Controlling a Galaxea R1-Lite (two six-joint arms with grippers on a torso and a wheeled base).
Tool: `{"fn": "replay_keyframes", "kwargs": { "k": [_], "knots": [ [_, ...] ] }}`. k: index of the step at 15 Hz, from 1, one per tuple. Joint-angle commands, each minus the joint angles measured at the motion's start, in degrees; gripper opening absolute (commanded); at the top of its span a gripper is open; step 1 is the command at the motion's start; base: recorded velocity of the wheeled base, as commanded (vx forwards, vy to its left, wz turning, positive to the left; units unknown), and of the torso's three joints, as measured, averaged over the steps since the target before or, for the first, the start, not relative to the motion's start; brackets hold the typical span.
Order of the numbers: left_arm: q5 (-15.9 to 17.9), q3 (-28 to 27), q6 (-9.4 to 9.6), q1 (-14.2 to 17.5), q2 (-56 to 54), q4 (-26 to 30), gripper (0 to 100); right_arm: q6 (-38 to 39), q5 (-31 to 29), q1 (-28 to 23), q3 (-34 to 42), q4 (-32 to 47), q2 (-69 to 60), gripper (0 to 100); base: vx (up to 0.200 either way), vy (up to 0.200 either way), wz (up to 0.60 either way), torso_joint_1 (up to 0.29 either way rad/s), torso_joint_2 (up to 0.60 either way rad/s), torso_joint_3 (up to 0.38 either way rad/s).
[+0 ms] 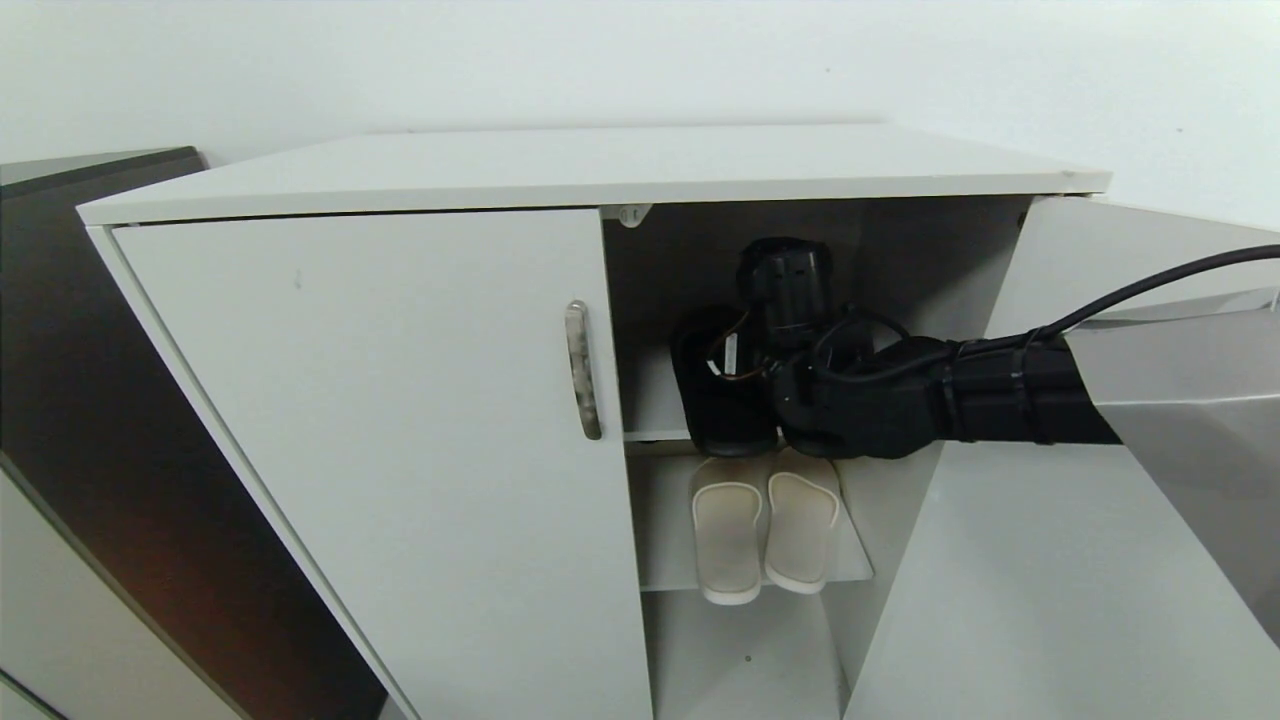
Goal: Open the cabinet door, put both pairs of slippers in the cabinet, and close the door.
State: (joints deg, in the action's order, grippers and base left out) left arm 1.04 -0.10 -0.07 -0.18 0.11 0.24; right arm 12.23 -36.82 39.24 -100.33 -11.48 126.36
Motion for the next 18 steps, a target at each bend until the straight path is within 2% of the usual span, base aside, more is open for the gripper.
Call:
{"fn": "replay_keyframes", "kwargs": {
  "k": [1, 4, 8, 11, 12, 14, 15, 18],
  "knots": [
    [0.02, 0.01, -0.01, 0.01, 0.07, 0.02, 0, -0.01, -0.01, 0.05, 0.05, 0.06, 0.03, 100, 0.000, 0.000, 0.00, 0.000, 0.00, 0.000],
    [0.02, 0.01, -0.01, 0.01, -0.02, 0.02, 0, -0.10, -0.36, 0.13, 1.45, 0.06, -0.32, 100, 0.000, 0.000, 0.00, 0.000, 0.00, 0.000],
    [0.02, 0.01, -0.01, 0.01, 0.07, 0.02, 0, 0.17, -0.54, 2.15, 10.15, -0.73, -7.62, 100, 0.000, 0.000, 0.00, 0.000, 0.00, 0.000],
    [0.02, 0.01, -0.01, 0.01, 0.07, 0.02, 0, 0.25, -2.12, 4.79, 18.68, -5.48, -14.38, 100, 0.000, 0.000, 0.00, 0.000, 0.00, 0.000],
    [-0.07, 0.01, -0.01, 0.01, 0.07, 0.02, 0, 0.08, -2.74, 7.16, 26.68, -9.96, -18.60, 100, 0.000, 0.000, 0.00, 0.000, 0.00, 0.000],
    [-0.07, 0.01, -0.01, 0.01, 0.07, 0.02, 0, -0.19, -2.82, 9.89, 35.73, -14.88, -22.56, 100, 0.000, 0.000, 0.00, 0.000, 0.00, 0.000],
    [-0.07, 0.01, -0.01, 0.01, 0.07, 0.02, 0, -0.27, -2.82, 11.12, 39.77, -17.08, -24.40, 0, 0.000, 0.000, 0.00, 0.000, 0.00, 0.000],
    [-0.07, 0.01, -0.01, 0.01, 0.07, 0.02, 0, -0.27, -2.74, 12.17, 44.17, -18.40, -25.90, 0, 0.000, 0.000, 0.00, 0.000, 0.00, 0.000]
  ]
}}
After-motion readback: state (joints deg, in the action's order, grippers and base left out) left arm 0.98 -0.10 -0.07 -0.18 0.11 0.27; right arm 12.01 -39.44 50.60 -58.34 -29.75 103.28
